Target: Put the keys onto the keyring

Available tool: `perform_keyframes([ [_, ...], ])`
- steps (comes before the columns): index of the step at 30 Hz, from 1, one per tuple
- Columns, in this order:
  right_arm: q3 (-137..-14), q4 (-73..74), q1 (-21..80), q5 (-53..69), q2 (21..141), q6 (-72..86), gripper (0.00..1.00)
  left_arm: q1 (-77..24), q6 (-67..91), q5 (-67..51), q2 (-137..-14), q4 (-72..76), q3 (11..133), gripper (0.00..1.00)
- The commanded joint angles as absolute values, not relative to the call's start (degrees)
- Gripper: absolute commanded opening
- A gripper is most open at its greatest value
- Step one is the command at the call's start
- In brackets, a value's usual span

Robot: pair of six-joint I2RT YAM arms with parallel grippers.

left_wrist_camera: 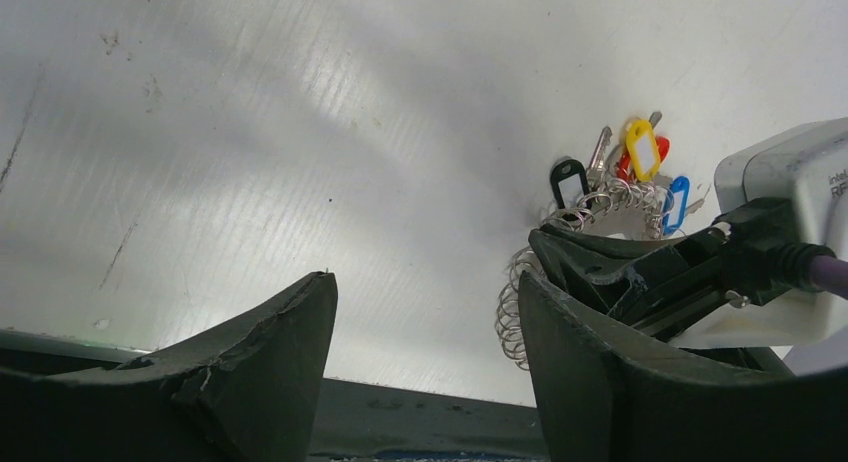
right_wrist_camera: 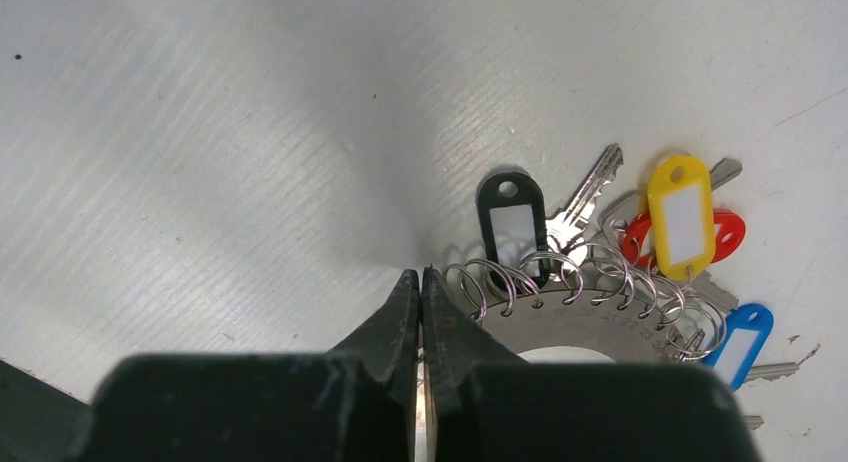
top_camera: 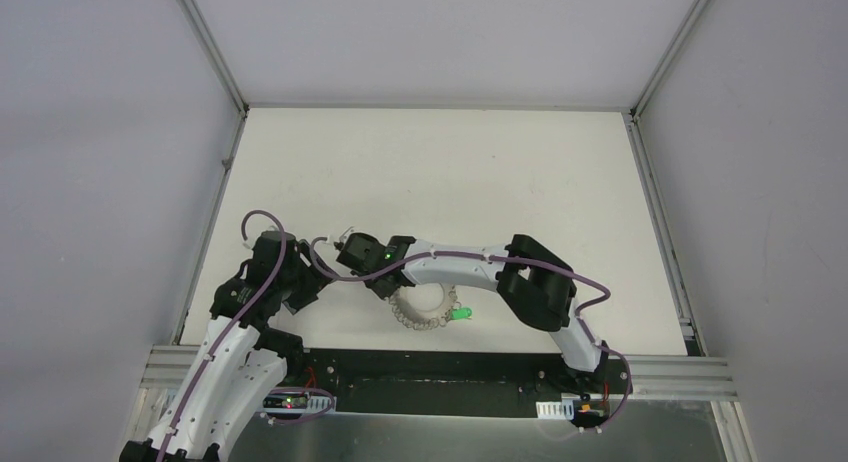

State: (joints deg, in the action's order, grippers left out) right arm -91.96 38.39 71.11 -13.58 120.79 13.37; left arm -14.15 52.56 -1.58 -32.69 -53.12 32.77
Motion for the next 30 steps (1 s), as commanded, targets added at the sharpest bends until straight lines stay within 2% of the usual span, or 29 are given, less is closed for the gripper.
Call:
perform_keyframes([
  [1,-94.1,40.6,71.7,-15.3,118.7,12.2,0.00,-13.7,53.0,-1.7,-32.0,-52.1,32.0,0.68],
  [17,-87.3,37.1,69.4,-8.0,103.5,17.5,0.00,-13.7,46.5,-8.9,-32.7,-46.2,31.7,0.66],
  [30,-76.8,28.8,61.6,8.4,86.7,19.3,0.00,-13.7,41.5,-28.6,-30.3,-23.6,30.1,0.62],
])
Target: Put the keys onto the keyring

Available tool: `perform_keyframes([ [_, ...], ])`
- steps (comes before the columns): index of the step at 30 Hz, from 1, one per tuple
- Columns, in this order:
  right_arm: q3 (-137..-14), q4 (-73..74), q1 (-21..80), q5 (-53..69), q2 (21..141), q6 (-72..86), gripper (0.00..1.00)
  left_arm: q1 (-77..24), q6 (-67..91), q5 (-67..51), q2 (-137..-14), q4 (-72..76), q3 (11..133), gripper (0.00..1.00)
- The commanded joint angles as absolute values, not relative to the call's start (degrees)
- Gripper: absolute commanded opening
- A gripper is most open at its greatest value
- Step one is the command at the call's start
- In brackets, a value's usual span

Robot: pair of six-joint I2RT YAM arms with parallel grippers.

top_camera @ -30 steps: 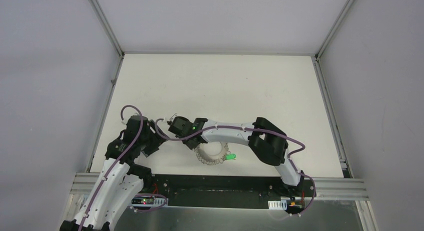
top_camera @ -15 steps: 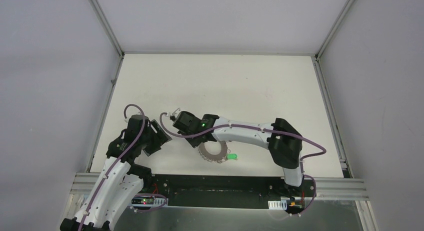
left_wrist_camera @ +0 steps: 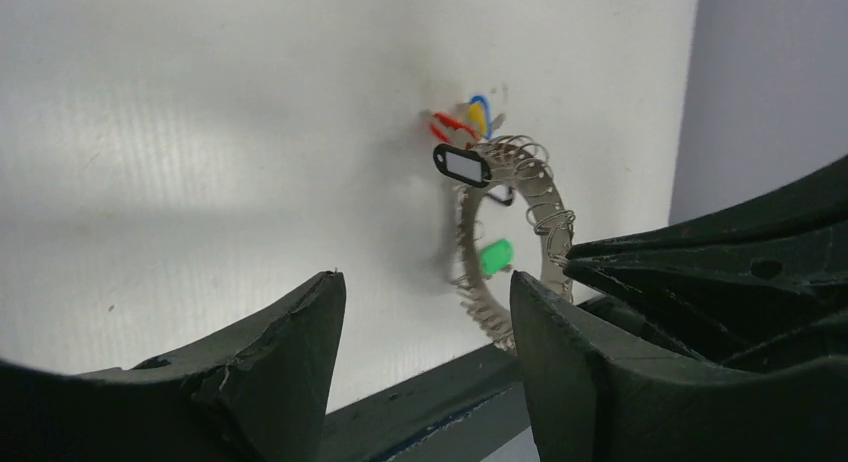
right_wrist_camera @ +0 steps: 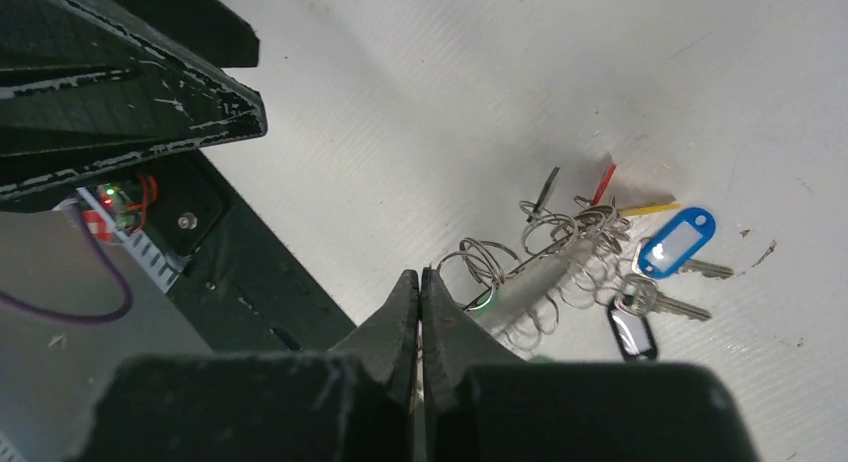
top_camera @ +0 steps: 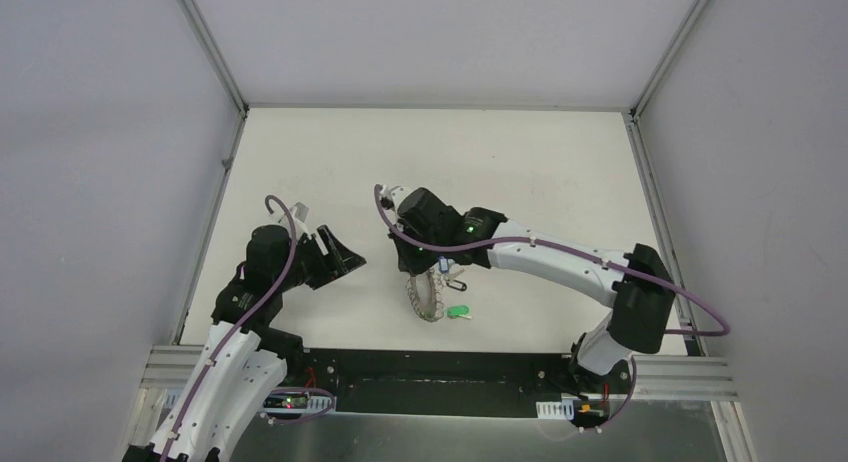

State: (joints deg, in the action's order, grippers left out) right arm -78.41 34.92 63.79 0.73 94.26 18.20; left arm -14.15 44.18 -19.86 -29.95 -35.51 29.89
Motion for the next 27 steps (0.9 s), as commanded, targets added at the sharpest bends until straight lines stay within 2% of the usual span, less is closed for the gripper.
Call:
perform_keyframes([
  [1,-75.9,28.2,60.6,9.9,85.4,19.4,0.00,-13.7,41.4,-30.5,-30.7,-22.1,30.3,0.62],
  [8,-71.8,24.7,54.2,20.7,77.3,20.2,0.00,-13.8,41.9,-38.5,-33.1,-11.4,31.6,0.60],
  [16,-67.6,20.0,50.6,32.0,74.9,21.4,0.00,-16.3,41.4,-46.7,-33.2,3.8,30.1,0.58],
  [20,-65.6,16.1,49.1,32.0,74.1,21.4,0.00,-18.7,40.9,-49.3,-33.6,9.2,29.6,0.55],
  [22,-65.2,14.9,48.5,40.0,73.6,22.1,0.00,-20.5,39.7,-49.2,-33.6,10.5,29.7,0.53],
  [27,-64.8,13.4,47.3,47.0,72.1,21.2,0.00,-25.8,37.2,-41.5,-34.6,5.7,30.9,0.45],
])
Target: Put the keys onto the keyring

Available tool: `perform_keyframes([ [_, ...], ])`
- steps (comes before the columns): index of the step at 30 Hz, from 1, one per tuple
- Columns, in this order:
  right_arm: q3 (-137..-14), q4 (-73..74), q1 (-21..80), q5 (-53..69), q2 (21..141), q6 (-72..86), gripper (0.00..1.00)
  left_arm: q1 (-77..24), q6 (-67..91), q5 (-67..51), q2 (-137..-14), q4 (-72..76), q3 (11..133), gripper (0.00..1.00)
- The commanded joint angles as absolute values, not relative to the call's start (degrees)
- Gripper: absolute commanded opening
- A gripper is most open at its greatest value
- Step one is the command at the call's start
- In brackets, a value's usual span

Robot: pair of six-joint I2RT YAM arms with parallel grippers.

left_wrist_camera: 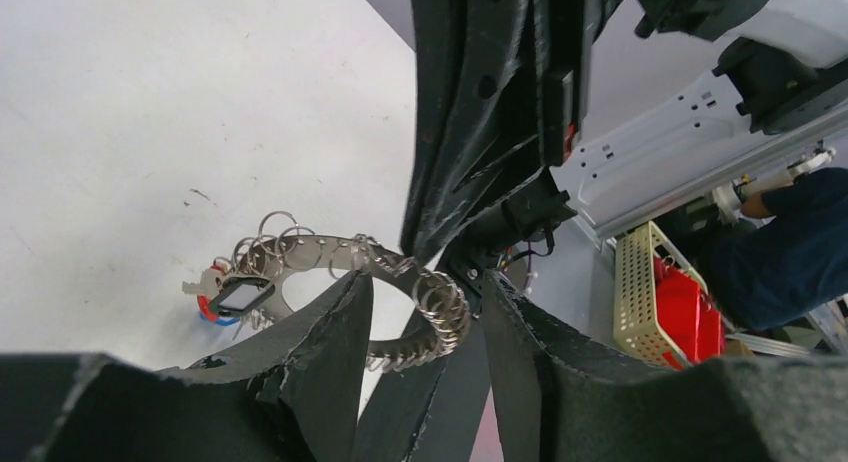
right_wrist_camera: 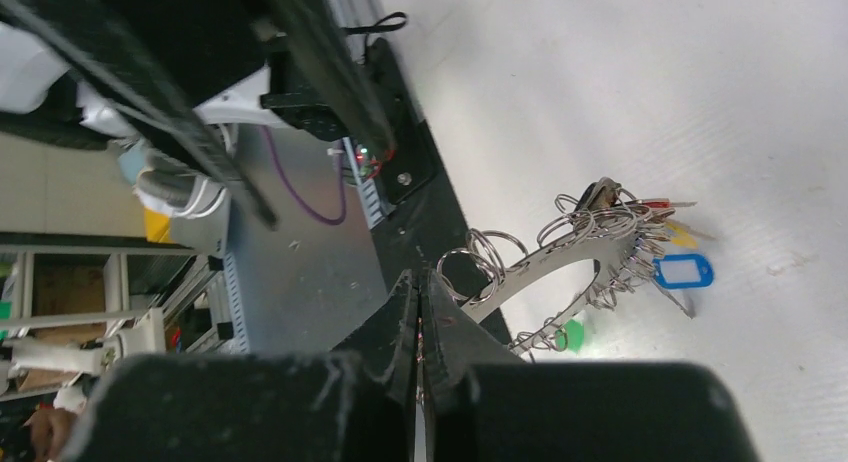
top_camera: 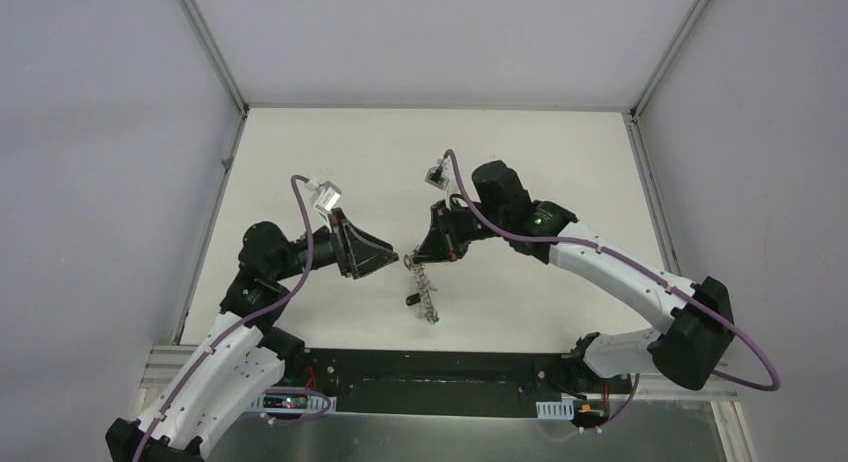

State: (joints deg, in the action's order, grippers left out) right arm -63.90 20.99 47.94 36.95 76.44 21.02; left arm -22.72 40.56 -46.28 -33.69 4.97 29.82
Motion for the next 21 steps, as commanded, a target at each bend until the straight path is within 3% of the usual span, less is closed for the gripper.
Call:
perform_keyframes([
  [1,-64.8,13.4,47.1,47.8,71.7,21.0,0.00,-27.0,37.4,-39.4,-35.2,3.8,31.6,0.44],
  [8,-64.4,13.4,46.7,51.1,70.8,21.0,0.00,-31.6,41.9,-31.3,-41.5,-3.3,37.5,0.45],
  [21,-64.1,13.3,45.7,47.9,69.5,21.5,0.00,-35.9,39.2,-30.2,-44.6,-8.2,40.4,0.41],
])
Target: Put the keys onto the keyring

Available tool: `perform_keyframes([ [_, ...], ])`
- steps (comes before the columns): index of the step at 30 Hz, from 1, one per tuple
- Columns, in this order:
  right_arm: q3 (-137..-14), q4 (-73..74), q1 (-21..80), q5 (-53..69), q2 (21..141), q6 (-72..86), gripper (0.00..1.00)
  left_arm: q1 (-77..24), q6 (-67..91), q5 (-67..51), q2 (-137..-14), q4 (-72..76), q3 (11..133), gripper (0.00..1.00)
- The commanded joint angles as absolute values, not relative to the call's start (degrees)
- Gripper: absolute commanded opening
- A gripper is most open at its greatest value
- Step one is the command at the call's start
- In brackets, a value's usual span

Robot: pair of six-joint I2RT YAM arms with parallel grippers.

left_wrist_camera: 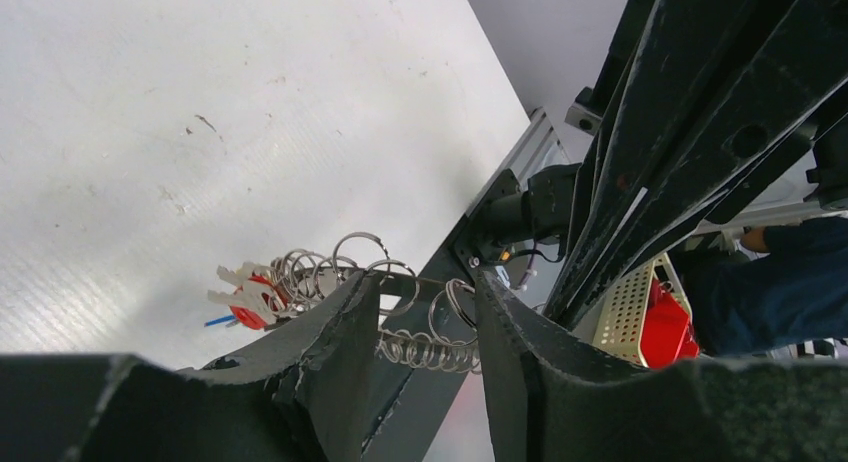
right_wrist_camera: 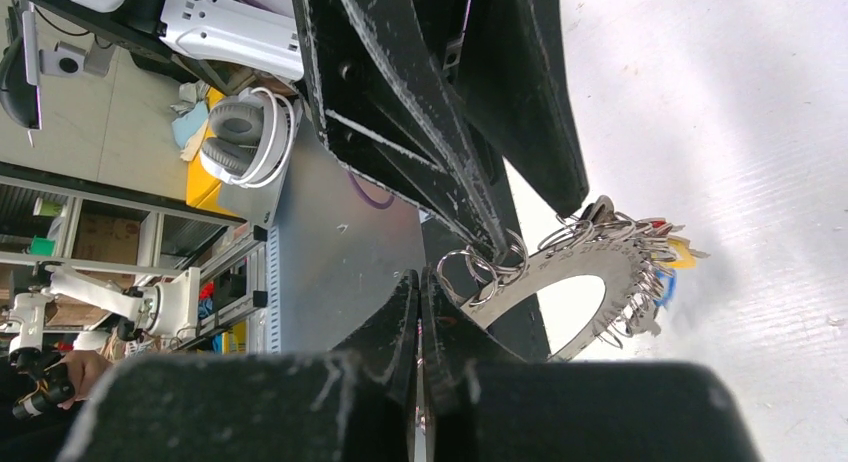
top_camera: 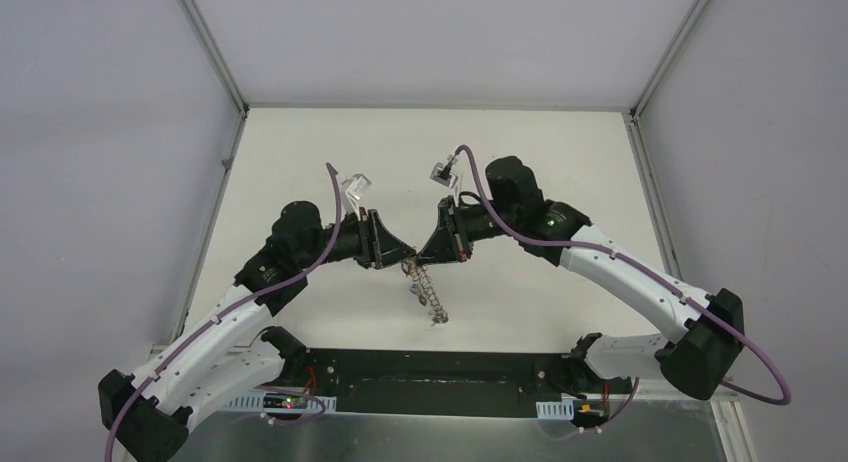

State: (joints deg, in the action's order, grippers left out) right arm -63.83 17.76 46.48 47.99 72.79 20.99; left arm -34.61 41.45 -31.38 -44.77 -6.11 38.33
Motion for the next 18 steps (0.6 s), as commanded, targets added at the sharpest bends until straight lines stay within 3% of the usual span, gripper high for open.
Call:
perform_keyframes([
  [1,-64.0,13.3,45.6,47.6,69.3,21.5,0.00,-36.2,38.8,-30.1,-44.4,-8.7,40.3,0.41],
  [10,-63.3,13.4,44.1,46.2,68.1,22.2,0.00,-38.3,34.8,-26.5,-42.8,-15.5,40.4,0.40],
  [18,-61.5,14.0,43.5,43.2,67.7,24.5,0.00,-38.4,31.8,-22.6,-38.3,-19.2,41.6,0.45],
])
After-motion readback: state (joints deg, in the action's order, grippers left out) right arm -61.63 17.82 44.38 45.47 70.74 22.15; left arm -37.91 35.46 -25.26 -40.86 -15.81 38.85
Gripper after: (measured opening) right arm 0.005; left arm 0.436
